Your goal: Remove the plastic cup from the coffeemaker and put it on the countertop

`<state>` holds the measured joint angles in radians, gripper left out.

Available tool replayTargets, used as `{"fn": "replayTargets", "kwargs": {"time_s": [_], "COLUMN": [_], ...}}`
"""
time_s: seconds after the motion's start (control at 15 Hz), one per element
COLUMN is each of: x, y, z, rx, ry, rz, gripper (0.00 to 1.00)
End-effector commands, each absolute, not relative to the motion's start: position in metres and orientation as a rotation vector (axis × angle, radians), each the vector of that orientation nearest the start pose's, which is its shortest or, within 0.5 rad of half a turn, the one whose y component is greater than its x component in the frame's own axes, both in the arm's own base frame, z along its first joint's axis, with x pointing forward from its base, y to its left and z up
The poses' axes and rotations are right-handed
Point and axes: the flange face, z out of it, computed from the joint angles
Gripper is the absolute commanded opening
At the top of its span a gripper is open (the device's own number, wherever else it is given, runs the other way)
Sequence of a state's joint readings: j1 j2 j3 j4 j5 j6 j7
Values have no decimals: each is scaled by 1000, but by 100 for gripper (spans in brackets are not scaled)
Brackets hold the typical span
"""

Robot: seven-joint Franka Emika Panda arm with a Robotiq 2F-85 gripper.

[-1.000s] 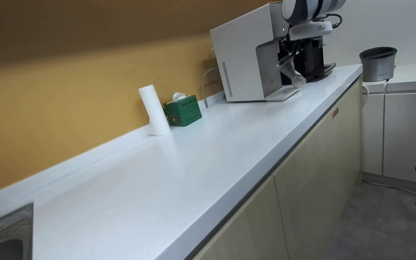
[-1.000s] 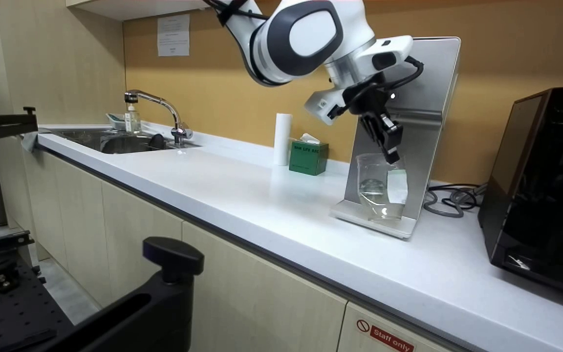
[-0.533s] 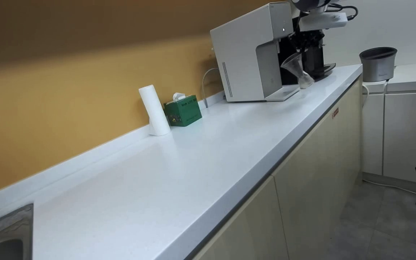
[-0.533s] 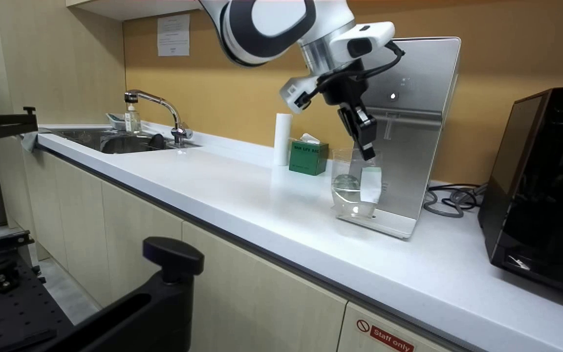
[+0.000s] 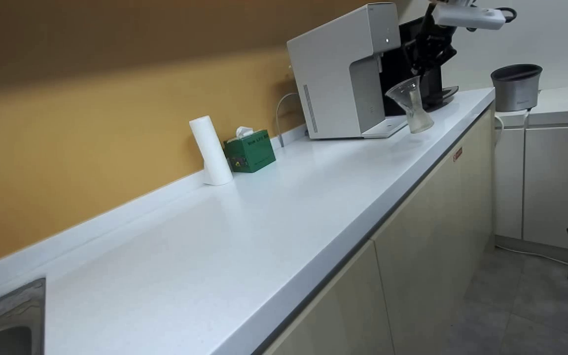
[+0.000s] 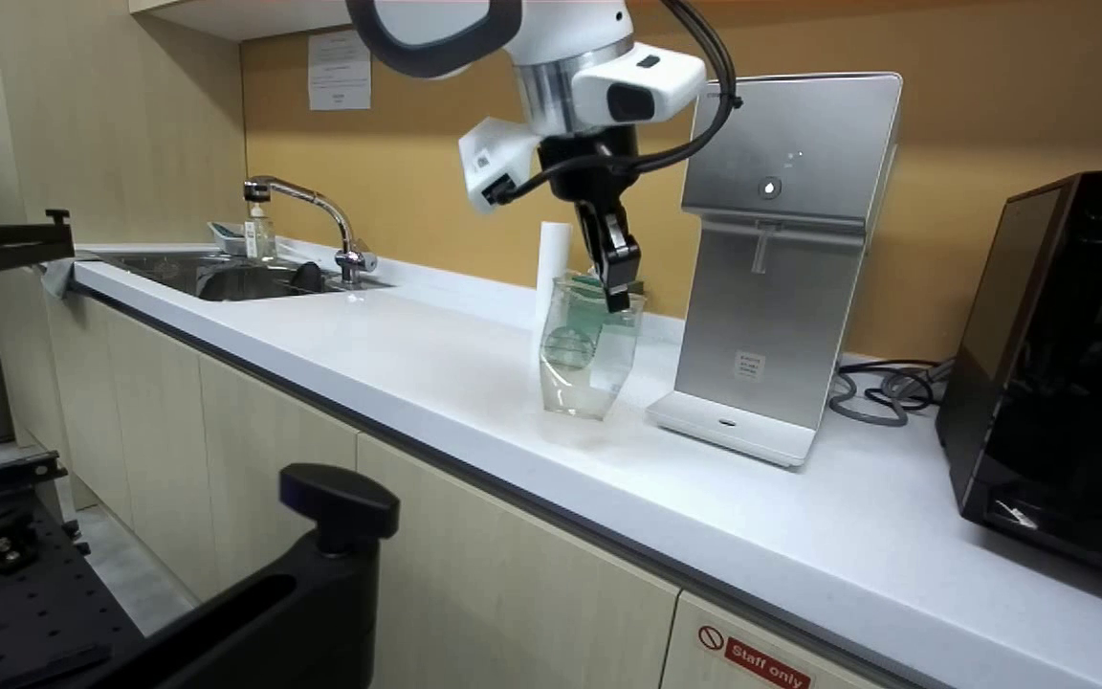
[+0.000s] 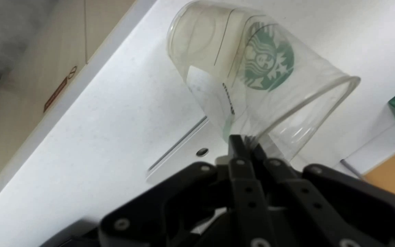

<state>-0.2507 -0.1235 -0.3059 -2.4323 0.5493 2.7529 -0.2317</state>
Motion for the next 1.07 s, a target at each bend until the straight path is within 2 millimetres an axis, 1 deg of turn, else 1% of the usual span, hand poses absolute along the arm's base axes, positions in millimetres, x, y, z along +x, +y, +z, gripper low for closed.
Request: {"fn": "replayTargets", "kwargs": {"time_s": [0.0, 0.2, 0.47, 0.53, 0.8, 0.87, 0.93, 1.0], "x": [403, 399, 397, 398, 402, 402, 403, 404], "y": [-282, -290, -298, -299, -300, -300, -301, -299], "z": [384, 365, 345, 342, 338, 337, 337, 337], "rx": [-2602, -2614, -2612, -2607, -2569, -2559, -2559, -2561], "ry": [949, 858, 798, 787, 751, 753, 746, 740], "rz": [-753, -767, -800, -810, -859, -859, -858, -853], "gripper": [1, 1, 1, 1, 1, 30, 31, 36]}}
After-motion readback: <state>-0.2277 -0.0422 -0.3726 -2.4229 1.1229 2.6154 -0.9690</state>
